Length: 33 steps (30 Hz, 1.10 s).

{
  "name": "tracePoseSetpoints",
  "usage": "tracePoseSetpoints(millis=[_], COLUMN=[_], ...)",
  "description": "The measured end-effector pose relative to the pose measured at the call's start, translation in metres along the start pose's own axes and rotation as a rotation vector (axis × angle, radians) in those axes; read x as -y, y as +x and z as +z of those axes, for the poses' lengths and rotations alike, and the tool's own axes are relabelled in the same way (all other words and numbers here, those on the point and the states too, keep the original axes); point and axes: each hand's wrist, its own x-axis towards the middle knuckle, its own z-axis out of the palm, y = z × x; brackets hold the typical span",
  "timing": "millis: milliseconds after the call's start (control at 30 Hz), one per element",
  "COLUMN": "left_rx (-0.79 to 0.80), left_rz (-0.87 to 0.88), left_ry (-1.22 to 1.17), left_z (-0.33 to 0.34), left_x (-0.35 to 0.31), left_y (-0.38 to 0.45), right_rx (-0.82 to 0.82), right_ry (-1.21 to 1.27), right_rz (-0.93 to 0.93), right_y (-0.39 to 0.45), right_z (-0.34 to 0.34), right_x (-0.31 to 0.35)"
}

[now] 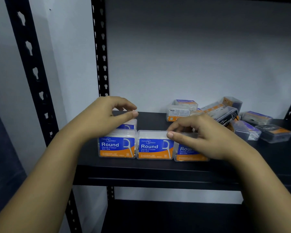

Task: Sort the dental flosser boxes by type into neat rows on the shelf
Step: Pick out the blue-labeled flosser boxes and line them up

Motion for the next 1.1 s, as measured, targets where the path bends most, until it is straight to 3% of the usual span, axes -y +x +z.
tracePoseSetpoints(millis=[67, 167, 867, 1100], left_rx=[-0.089, -0.101, 0.167, 0.191], left_rz=[0.03, 0.031, 0.026, 0.023], left_ry=[-0.114, -0.19, -0.247, -0.246], left_z=[0.002, 0.007, 0.01, 0.01], left_x=[0.0, 0.002, -0.003, -0.004], left_y=[-0.018, -0.038, -0.032, -0.031], right_rx=[-0.002, -0.011, -0.023, -0.069], right_ry=[-0.002, -0.002, 0.084, 0.095], right_rz=[-0.004, -0.006, 0.022, 0.023], right_y=[-0.001, 0.0, 0.002, 0.002], right_z=[0.002, 0.006, 0.008, 0.008], right_x=[0.001, 0.003, 0.008, 0.007])
